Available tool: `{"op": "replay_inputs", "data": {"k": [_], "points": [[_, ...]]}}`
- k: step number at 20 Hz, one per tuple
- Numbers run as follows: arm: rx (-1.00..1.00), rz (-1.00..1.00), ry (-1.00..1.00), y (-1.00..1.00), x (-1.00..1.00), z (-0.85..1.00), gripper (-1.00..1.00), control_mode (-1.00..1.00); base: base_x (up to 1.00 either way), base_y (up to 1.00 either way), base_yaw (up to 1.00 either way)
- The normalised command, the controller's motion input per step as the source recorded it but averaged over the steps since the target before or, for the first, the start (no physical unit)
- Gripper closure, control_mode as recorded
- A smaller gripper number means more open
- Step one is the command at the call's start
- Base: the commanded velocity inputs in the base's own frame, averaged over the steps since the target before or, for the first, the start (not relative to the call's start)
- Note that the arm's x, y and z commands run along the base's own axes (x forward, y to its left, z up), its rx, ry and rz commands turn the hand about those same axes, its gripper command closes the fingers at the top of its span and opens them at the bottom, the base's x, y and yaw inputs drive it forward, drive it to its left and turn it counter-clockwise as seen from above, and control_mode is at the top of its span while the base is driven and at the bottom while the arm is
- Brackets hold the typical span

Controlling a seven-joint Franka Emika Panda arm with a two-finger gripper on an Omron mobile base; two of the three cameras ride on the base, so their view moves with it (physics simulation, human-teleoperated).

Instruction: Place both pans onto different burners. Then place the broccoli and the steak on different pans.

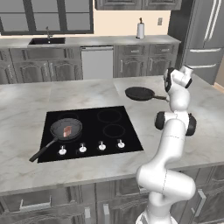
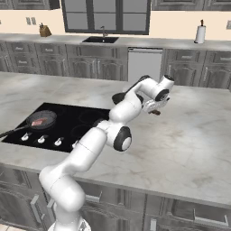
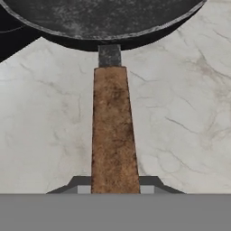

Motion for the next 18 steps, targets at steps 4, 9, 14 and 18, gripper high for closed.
{"op": "replay_inputs", "data": {"k": [4,9,14,18], "points": [[0.0,0.23,0.06,0.0,0.0,0.01,1.0,-1.0,0.0,0.0,0.0],[0.0,0.36,0.0,0.01,0.0,0.0,1.0,-1.0,0.0,0.0,0.0],[0.0,0.36,-0.01,0.28,0.0,0.0,1.0,-1.0,0.0,0.0,0.0],[0.07,0.22,0.0,0.39,0.0,0.0,1.0,-1.0,0.0,0.0,0.0]]}}
